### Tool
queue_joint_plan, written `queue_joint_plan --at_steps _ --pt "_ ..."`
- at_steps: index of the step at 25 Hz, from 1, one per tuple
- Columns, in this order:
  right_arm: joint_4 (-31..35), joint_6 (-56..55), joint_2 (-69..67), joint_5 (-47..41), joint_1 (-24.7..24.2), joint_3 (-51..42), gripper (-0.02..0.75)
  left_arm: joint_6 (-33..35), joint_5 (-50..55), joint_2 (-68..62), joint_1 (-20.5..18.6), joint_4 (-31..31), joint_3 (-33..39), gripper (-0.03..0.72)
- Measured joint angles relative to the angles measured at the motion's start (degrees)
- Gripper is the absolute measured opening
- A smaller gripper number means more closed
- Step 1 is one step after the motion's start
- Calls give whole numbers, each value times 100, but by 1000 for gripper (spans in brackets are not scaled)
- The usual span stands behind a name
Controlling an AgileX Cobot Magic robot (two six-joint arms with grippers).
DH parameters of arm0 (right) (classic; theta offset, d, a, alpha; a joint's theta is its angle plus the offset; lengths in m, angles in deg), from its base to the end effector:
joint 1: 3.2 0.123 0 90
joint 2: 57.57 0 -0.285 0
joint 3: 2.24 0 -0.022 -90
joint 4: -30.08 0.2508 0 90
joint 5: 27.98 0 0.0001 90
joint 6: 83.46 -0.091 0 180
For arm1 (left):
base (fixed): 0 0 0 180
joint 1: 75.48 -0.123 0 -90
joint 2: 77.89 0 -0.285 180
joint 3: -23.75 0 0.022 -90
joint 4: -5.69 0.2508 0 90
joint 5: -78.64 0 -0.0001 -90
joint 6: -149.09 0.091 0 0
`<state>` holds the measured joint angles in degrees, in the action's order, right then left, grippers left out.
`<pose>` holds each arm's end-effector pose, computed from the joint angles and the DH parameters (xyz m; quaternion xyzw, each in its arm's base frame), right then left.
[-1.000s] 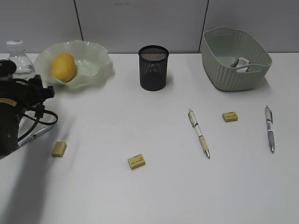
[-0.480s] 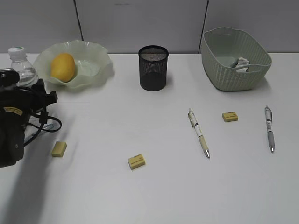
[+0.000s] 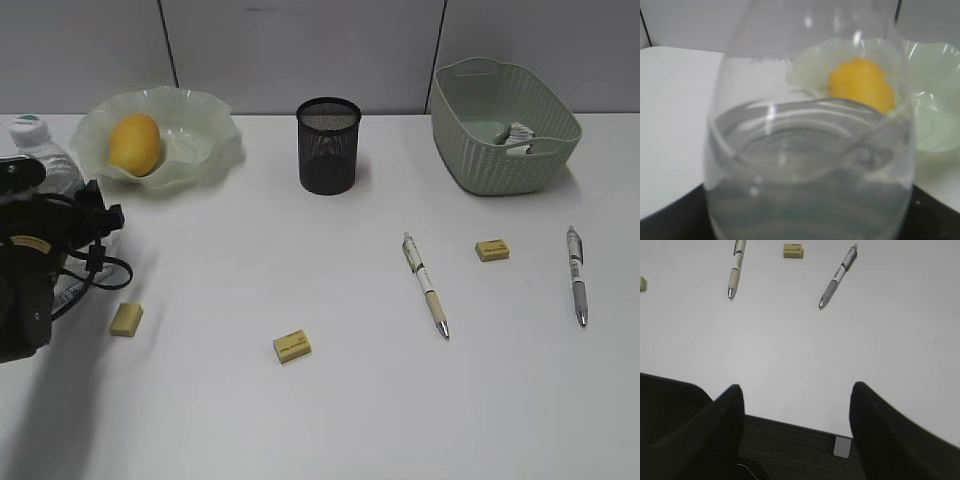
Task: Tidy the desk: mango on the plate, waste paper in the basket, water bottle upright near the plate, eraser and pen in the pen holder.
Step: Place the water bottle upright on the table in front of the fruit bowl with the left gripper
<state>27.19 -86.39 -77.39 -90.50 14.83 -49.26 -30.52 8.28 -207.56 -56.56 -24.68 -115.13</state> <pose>0.0242 0.0036 0.2808 -0.1197 0.8957 0.0530 0.4250 0.3183 -0.0633 0.0799 -0.0979 0.7689 0.0321 0.6310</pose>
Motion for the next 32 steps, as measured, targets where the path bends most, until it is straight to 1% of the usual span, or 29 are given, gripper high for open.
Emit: queue_joint_plan --at_steps 3,5,13,18,21,24,28,30,32 --pt "0 0 0 0 0 0 522 0 69 -6 0 6 0 622" --pt "-5 0 0 0 0 0 522 0 75 -6 0 6 0 639" --pt "-5 0 0 0 0 0 522 0 85 6 24 6 122 645" --pt "-5 0 0 0 0 0 522 0 99 245 70 49 542 645" --pt "-5 0 0 4 0 0 522 -2 99 504 70 233 767 645" --pt "-5 0 0 4 0 0 522 -6 99 891 70 542 1046 645" --pt "-5 0 0 4 0 0 522 -40 113 1498 70 646 1486 645" --pt "-5 0 0 4 0 0 522 -40 470 1874 70 687 1617 645" --pt "-5 0 0 4 0 0 522 -40 1223 2335 70 875 1643 639"
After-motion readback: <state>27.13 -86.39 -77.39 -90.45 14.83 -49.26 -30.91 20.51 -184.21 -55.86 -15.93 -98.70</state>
